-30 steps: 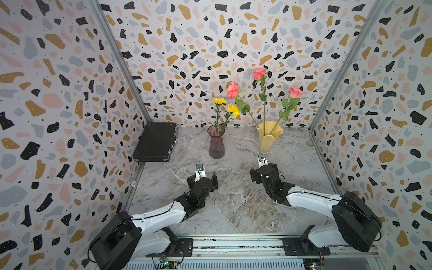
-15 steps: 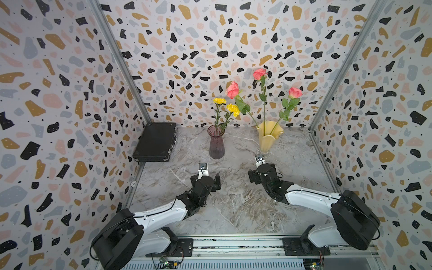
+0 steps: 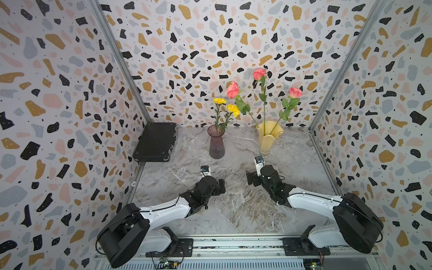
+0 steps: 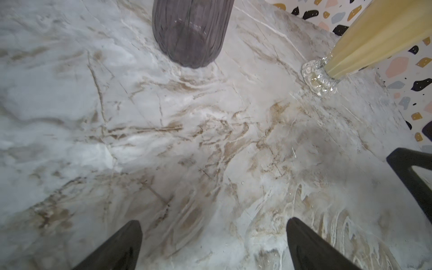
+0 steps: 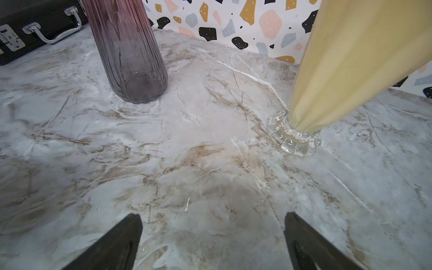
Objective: Arrange the flowers in different vases according to their colors
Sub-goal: Reset both arms
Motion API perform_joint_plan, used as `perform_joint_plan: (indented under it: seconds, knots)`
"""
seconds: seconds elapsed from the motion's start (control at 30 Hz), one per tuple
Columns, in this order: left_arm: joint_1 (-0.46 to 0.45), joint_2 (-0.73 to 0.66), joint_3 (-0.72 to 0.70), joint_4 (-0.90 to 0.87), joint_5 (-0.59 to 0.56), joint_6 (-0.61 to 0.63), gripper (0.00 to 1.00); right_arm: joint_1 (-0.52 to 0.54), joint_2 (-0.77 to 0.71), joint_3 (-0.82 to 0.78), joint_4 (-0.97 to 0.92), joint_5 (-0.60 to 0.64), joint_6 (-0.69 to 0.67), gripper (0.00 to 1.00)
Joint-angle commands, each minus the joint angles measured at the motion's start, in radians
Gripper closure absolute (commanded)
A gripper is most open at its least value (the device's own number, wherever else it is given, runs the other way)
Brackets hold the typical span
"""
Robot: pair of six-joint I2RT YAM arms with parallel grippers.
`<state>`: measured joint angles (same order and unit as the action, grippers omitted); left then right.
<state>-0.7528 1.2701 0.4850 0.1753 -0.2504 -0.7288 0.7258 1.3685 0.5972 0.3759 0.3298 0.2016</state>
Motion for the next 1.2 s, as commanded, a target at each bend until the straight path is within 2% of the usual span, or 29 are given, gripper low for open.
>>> perform_joint_plan:
  seconds: [0.0, 0.07, 0.13, 0.2, 0.23, 0.43, 0.5, 0.63, 0.8, 0.87, 1.0, 1.1, 1.17]
  knots:
    - [0.002, -0.014, 0.118, -0.171, 0.092, 0.025, 0.01, 0.004, -0.096, 0.022, -0.026, 0.056, -0.002, 0.00]
    - [0.000, -0.036, 0.192, -0.312, 0.092, 0.081, 0.01, 0.004, -0.143, 0.010, -0.047, 0.145, -0.053, 0.00]
    - [0.001, -0.069, 0.244, -0.440, 0.073, 0.138, 0.01, 0.004, -0.170, 0.001, -0.037, 0.226, -0.188, 0.00]
    - [0.000, -0.115, 0.249, -0.494, 0.040, 0.162, 0.01, 0.003, -0.167, -0.012, 0.012, 0.287, -0.342, 0.00]
    - [0.000, -0.142, 0.234, -0.491, 0.012, 0.165, 0.01, 0.003, -0.156, -0.014, 0.037, 0.322, -0.398, 0.00]
    - [0.000, -0.309, 0.070, -0.317, -0.223, 0.140, 0.01, -0.031, -0.073, -0.013, 0.065, 0.487, -0.534, 0.00]
    - [0.000, -0.349, -0.006, -0.240, -0.222, 0.134, 0.01, -0.054, -0.057, -0.046, 0.122, 0.521, -0.566, 0.00]
    - [0.000, -0.407, -0.108, -0.165, -0.115, 0.140, 0.01, -0.140, -0.068, -0.130, 0.184, 0.502, -0.562, 0.00]
    - [-0.002, -0.427, -0.154, -0.100, -0.016, 0.040, 0.01, -0.276, -0.137, -0.218, 0.189, 0.388, -0.512, 0.00]
    - [-0.001, -0.419, -0.169, -0.099, -0.011, 0.012, 0.01, -0.318, -0.136, -0.233, 0.204, 0.359, -0.495, 0.00]
    - [-0.002, -0.423, -0.157, -0.106, 0.005, 0.003, 0.01, -0.406, -0.074, -0.229, 0.277, 0.271, -0.413, 0.00]
    - [-0.001, -0.417, -0.143, -0.121, -0.002, 0.012, 0.01, -0.455, 0.023, -0.232, 0.425, 0.197, -0.368, 0.00]
    - [-0.002, -0.411, -0.141, -0.131, -0.016, 0.011, 0.01, -0.487, 0.086, -0.221, 0.461, 0.199, -0.327, 0.00]
